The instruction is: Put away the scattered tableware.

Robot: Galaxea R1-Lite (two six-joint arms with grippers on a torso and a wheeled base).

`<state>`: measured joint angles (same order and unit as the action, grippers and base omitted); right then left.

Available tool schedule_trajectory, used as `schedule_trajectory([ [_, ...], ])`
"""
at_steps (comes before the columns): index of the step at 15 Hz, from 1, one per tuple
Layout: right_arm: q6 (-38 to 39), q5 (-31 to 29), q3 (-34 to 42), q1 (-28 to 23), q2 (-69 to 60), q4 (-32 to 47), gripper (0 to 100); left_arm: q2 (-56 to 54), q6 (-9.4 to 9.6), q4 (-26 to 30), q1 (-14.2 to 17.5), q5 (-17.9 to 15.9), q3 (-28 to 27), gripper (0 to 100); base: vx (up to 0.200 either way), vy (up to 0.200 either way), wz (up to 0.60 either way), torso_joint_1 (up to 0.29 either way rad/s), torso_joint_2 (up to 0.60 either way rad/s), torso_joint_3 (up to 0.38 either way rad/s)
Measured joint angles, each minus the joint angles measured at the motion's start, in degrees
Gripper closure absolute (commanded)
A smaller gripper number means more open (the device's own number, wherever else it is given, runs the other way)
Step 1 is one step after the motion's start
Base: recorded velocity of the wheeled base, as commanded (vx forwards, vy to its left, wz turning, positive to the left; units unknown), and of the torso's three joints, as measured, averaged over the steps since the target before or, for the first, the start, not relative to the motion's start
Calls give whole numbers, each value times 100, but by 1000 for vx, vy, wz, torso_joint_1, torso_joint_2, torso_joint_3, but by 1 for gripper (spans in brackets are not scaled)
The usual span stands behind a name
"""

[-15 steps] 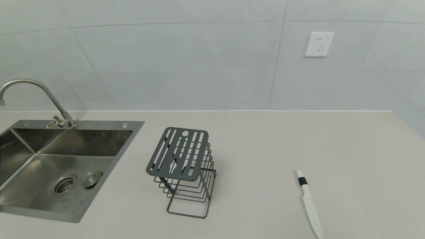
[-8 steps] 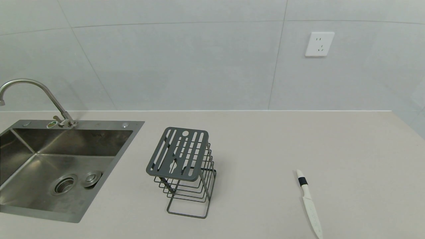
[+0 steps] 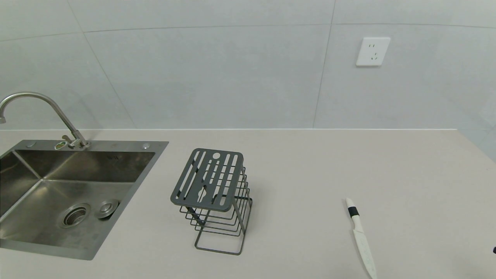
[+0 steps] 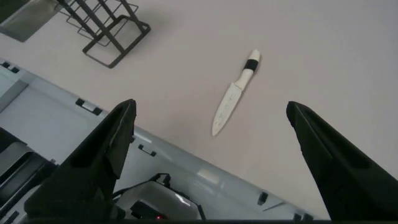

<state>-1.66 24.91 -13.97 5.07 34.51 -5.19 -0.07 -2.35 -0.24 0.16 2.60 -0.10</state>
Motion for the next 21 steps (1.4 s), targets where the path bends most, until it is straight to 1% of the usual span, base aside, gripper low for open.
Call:
schedule_trajectory([
  [3, -9, 9, -9, 284, 794, -416, 0, 0, 0, 0, 0, 2, 0, 0, 0, 0, 0, 0, 0, 0],
  [6, -11, -61, -88, 571, 1480, -451, 0, 0, 0, 0, 0, 2, 0, 0, 0, 0, 0, 0, 0, 0],
  [11, 2, -138, -656, 675, 2968, -462, 0, 0, -7, 0, 0, 2, 0, 0, 0, 0, 0, 0, 0, 0],
  [12, 0, -228, -750, 719, 3321, -462, 0, 0, -7, 0, 0, 0, 0, 0, 0, 0, 0, 0, 0, 0],
  [15, 32, -1030, -923, 1102, 4120, -496, 0, 0, -5, 0, 0, 0, 0, 0, 0, 0, 0, 0, 0, 0],
  [17, 197, -1275, -1019, 1456, 4465, -501, 0, 0, -7, 0, 0, 2, 0, 0, 0, 0, 0, 0, 0, 0],
  [19, 852, -1947, -1128, 1987, 4823, -503, 0, 0, -7, 0, 2, 0, 0, 0, 0, 0, 0, 0, 0, 0],
  [21, 1551, -2761, -1303, 2530, 5244, -510, 0, 0, -21, 2, -2, 5, 0, 0, 0, 0, 0, 0, 0, 0],
])
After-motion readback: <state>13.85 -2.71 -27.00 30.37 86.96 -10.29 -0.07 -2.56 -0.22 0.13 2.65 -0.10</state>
